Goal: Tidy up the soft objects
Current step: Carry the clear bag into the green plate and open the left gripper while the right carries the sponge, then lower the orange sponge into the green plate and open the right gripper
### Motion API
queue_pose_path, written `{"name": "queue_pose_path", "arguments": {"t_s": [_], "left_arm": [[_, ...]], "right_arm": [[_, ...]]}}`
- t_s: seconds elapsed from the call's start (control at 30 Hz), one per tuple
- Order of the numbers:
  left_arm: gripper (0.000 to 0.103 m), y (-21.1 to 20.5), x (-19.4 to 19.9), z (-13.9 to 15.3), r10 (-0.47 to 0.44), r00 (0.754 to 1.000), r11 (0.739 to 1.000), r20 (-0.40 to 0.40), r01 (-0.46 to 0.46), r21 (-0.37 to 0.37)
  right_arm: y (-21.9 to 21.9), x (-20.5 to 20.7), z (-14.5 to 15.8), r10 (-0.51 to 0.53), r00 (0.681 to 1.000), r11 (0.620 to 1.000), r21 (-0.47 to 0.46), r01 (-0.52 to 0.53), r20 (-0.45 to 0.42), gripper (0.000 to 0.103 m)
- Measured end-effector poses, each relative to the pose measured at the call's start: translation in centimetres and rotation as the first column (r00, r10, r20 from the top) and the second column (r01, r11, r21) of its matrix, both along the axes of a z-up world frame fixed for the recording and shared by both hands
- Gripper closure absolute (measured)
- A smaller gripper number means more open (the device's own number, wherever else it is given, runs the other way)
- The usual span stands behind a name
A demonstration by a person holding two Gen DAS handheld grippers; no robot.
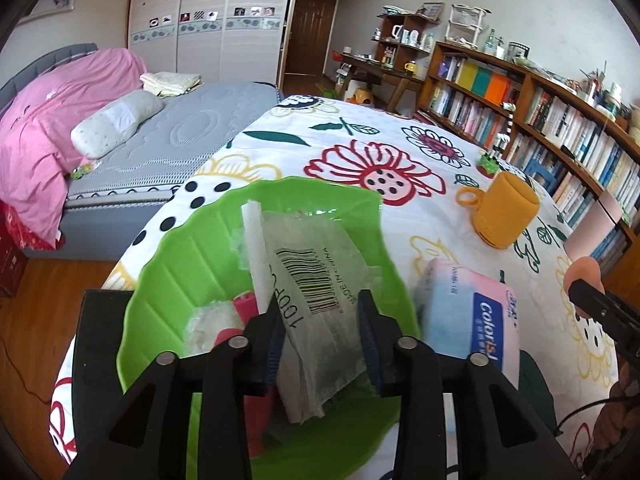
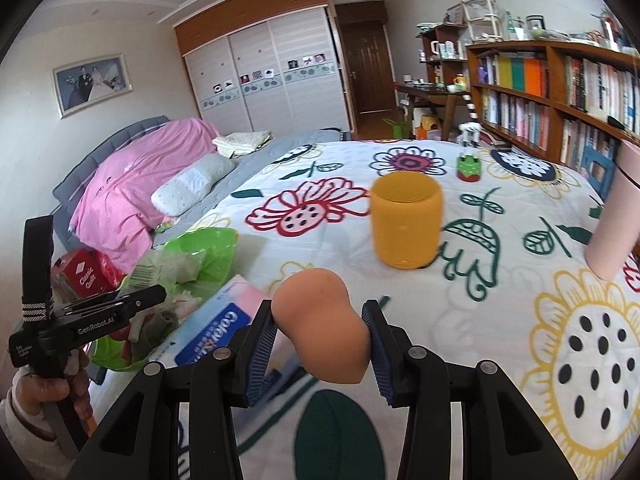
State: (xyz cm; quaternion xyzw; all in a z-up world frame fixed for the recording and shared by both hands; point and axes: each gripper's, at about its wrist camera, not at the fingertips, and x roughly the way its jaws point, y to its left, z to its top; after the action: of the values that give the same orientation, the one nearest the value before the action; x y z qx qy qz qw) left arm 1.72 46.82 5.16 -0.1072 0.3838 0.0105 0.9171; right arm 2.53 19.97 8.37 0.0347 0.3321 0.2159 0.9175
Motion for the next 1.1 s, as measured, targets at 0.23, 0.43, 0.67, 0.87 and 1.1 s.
{"name": "queue_pose_path", "arguments": {"t_s": [0.23,0.43,0.67,0.87,1.1], "left_arm": [[0.031,1.2,-0.7,0.7,0.009,0.999,1.000,0.035,-0.009,0.005],[0.019,2.9,-1.5,1.4,0.043,0.997,0.999,0.057,-0.041,-0.034],[0.019,4.0,-2.6,2.1,0.029,0.997,0.996,0.070,-0.022,-0.089],[0.019,4.9,-3.8,3.2,0.017,0.995,0.989,0.102,-0.002,-0.148],[0.019,5.8,-4.6,3.7,0.027,0.993,0.985,0.118,-0.006,-0.174]], "right_arm": [[3.3,0.3,0.4,0.067,0.998,0.998,-0.009,-0.067,0.007,0.056],[6.1,0.7,1.0,0.142,0.990,0.990,0.007,-0.142,0.004,0.056],[10.5,1.5,0.9,0.254,0.967,0.967,0.025,-0.253,-0.023,0.056],[13.5,2.6,0.0,0.315,0.946,0.949,0.039,-0.313,-0.072,0.055],[15.7,4.0,-1.0,0.359,0.922,0.933,0.059,-0.354,-0.145,0.054]]}}
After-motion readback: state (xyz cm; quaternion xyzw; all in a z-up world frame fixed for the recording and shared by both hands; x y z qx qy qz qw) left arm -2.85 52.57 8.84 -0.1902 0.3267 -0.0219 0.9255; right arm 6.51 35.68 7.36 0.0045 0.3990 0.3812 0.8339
